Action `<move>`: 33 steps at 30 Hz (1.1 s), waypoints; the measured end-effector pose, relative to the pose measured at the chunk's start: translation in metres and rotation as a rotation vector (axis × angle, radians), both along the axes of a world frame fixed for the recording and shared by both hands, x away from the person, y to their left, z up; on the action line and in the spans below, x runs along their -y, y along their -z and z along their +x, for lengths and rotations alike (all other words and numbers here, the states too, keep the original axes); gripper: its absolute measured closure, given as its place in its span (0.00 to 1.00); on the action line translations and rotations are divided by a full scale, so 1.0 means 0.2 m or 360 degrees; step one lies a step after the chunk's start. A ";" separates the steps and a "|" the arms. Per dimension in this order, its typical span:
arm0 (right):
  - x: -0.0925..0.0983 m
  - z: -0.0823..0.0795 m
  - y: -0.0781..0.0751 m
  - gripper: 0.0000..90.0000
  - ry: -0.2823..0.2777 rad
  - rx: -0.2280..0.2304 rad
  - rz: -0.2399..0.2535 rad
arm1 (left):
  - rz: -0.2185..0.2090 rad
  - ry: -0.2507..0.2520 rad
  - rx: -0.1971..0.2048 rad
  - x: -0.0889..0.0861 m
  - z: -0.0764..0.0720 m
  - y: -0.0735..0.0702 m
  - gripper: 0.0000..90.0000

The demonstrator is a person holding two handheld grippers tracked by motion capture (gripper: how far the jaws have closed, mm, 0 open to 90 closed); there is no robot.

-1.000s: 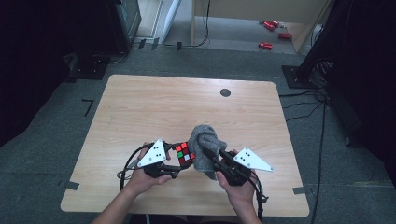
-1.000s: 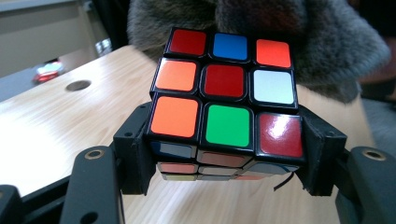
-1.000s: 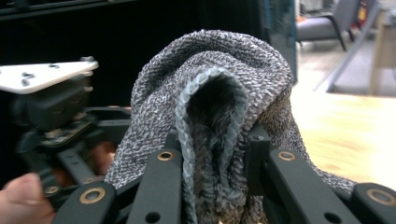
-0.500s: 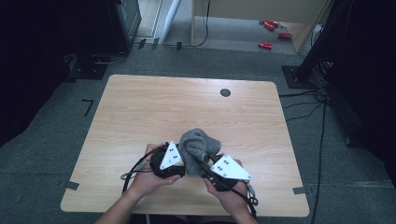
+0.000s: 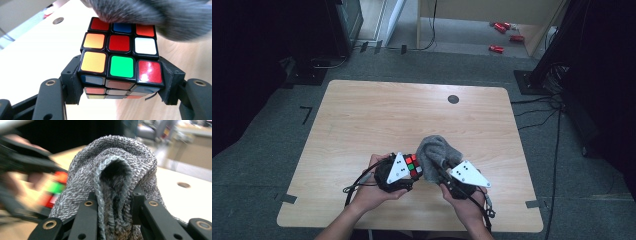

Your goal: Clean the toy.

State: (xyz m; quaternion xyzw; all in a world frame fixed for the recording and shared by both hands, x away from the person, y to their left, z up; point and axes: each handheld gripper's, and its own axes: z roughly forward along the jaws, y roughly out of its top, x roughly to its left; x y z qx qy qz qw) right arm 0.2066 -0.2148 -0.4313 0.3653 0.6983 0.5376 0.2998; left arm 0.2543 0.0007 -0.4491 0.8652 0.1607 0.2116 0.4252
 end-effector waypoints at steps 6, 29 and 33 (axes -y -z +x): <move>-0.19 -0.06 0.05 0.83 -0.0149 0.0121 -0.0239 | -0.0015 0.0033 0.0013 0.01 -0.02 -0.01 0.39; 0.07 0.01 -0.03 0.83 0.0137 -0.0018 0.0007 | -0.0382 0.0179 -0.0027 -0.10 0.00 -0.04 0.39; 0.18 0.01 -0.07 0.83 0.0051 -0.0053 0.0355 | -0.0591 0.0273 -0.0057 -0.17 0.04 0.00 0.39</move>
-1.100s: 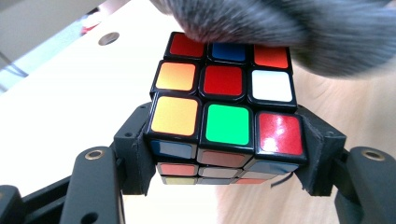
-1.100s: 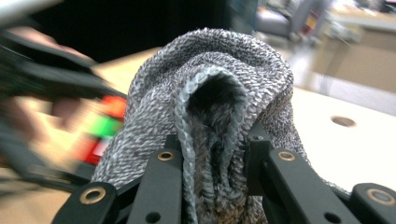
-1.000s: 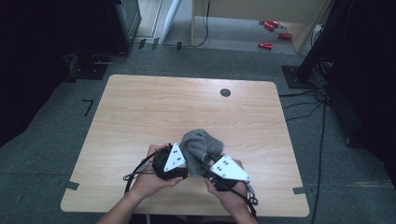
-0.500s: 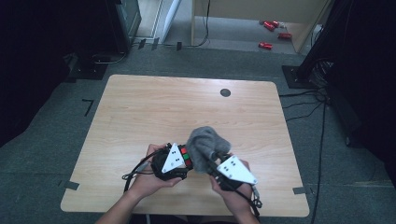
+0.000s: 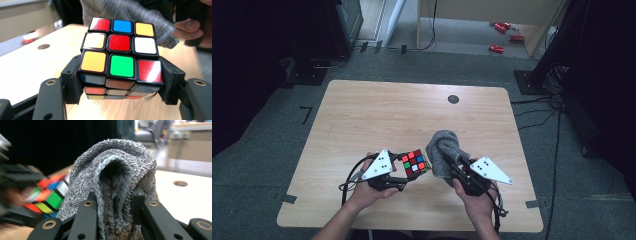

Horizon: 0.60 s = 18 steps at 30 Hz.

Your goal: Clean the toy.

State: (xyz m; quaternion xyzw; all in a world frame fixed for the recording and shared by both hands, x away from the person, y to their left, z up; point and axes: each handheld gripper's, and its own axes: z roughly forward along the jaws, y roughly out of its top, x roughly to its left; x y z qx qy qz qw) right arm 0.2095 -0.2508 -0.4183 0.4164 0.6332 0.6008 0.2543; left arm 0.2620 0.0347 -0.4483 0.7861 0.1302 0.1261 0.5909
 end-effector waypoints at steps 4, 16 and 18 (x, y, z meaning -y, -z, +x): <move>-0.10 -0.05 -0.05 0.82 -0.0249 0.0076 0.0113 | -0.0088 0.0059 0.0053 0.00 -0.03 -0.01 0.38; -0.07 0.02 0.07 0.83 -0.0113 -0.0119 0.0120 | -0.0275 0.0073 -0.0052 -0.08 0.00 -0.06 0.39; -0.09 -0.03 -0.02 0.83 -0.0162 0.0000 0.0182 | -0.0268 0.0081 -0.0070 -0.07 0.00 -0.05 0.39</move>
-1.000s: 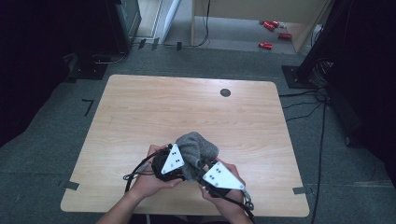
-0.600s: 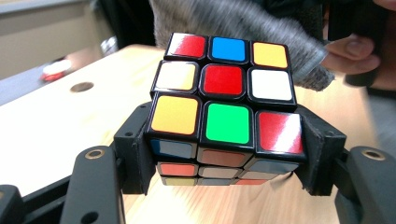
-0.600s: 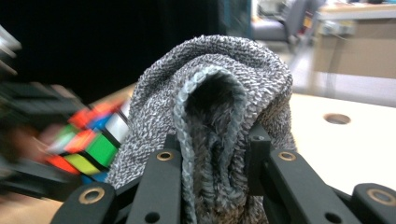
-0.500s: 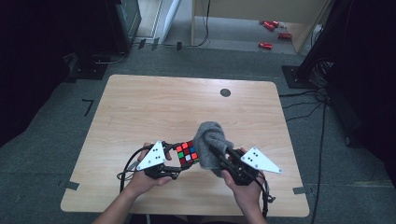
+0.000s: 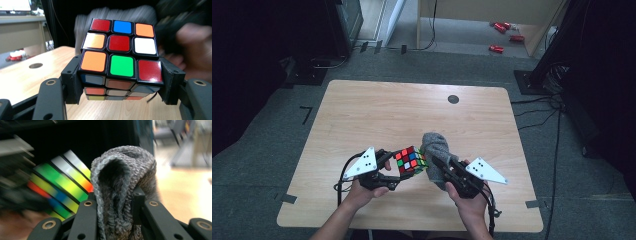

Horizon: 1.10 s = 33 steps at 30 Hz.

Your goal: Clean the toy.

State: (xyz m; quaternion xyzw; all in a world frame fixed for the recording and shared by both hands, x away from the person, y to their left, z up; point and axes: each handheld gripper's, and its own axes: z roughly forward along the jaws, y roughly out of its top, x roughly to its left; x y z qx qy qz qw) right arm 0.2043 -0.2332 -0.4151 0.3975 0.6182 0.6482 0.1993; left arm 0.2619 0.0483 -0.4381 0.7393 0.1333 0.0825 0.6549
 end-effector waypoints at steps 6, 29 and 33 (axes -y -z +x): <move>-0.04 -0.02 0.01 0.83 -0.0119 0.0030 0.0065 | -0.0014 0.0025 -0.0023 0.01 -0.01 -0.01 0.38; -0.32 -0.05 0.24 0.80 -0.0344 0.0442 -0.1052 | -0.0289 0.0024 -0.0517 -0.09 0.13 -0.01 0.38; -0.21 0.02 0.21 0.80 -0.0119 0.0289 -0.0802 | -0.0337 0.0041 -0.0536 -0.10 0.13 -0.02 0.38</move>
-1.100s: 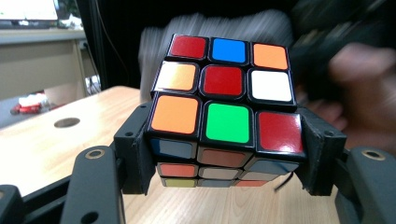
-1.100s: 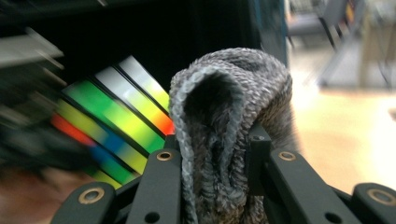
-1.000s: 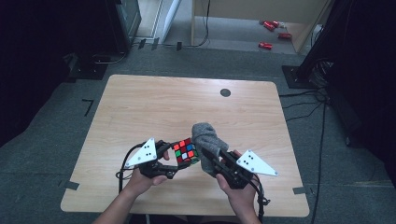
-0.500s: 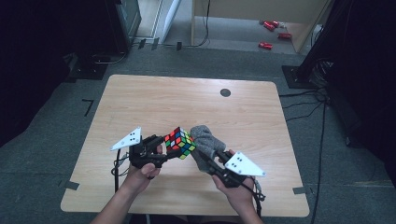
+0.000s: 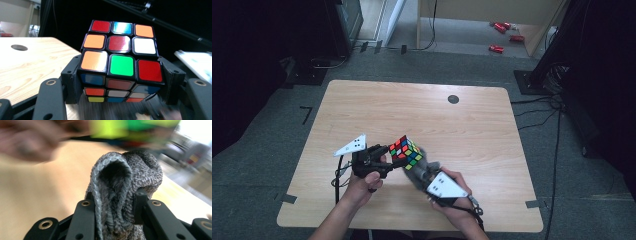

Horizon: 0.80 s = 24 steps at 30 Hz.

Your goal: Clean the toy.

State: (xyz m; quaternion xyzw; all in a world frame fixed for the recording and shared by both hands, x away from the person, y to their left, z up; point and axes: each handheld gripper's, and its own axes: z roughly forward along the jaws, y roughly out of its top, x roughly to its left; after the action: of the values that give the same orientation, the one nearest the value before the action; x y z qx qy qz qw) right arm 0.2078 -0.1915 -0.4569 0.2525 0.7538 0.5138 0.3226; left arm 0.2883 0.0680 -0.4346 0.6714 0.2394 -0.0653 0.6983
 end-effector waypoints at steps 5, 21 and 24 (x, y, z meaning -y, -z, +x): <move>0.09 0.00 -0.07 0.79 0.0092 0.0048 0.0222 | 0.0016 0.0040 -0.0012 0.04 -0.01 0.01 0.38; 0.07 0.00 -0.07 0.76 0.0047 -0.0016 0.0224 | 0.0013 0.0015 -0.0044 0.04 0.00 0.02 0.38; -0.03 -0.04 -0.06 0.76 -0.0049 -0.0007 0.0112 | 0.0020 0.0015 -0.0050 0.05 0.00 0.02 0.38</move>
State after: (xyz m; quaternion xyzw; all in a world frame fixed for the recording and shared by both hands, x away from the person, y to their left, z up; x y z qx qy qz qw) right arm 0.2001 -0.1861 -0.4457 0.2531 0.7397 0.5444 0.3040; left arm 0.2878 0.0576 -0.4381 0.6758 0.2474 -0.0776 0.6899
